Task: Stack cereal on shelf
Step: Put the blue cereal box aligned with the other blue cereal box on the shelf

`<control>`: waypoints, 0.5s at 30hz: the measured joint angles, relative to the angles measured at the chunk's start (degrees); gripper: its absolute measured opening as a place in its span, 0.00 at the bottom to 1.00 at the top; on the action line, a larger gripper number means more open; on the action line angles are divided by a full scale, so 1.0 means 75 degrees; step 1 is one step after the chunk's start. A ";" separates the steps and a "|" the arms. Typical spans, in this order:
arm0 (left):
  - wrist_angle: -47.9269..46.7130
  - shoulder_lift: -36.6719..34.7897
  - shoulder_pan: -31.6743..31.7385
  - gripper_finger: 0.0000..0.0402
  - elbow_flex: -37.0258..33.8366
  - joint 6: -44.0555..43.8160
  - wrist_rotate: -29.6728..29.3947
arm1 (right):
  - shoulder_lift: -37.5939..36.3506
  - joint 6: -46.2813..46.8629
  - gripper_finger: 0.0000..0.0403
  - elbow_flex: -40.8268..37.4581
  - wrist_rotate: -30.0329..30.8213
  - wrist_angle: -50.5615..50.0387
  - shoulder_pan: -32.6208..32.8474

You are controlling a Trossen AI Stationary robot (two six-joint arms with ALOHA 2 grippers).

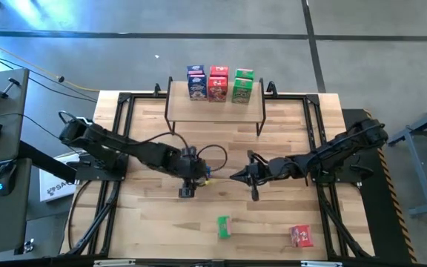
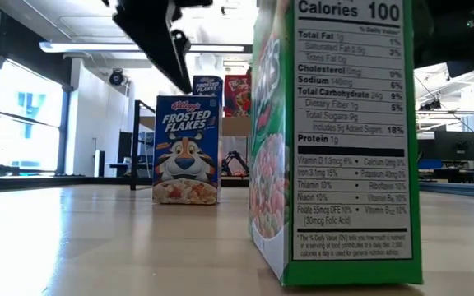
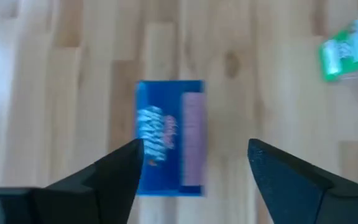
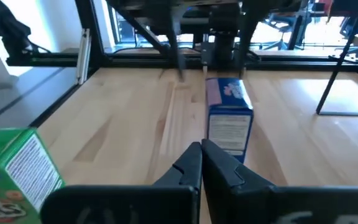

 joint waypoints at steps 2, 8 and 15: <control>0.0050 0.0100 0.0148 0.72 0.0041 0.0000 -0.0065 | 0.0003 -0.0007 0.00 -0.0006 0.0004 -0.0020 0.0070; -0.0138 0.0336 0.0458 0.72 0.0017 0.0060 0.0133 | 0.0006 0.0028 0.00 0.0006 0.0163 -0.0175 0.0208; 0.0024 0.0727 0.0404 0.72 0.0023 0.0397 0.0435 | 0.0006 0.0054 0.00 0.0006 0.0363 -0.0191 0.0429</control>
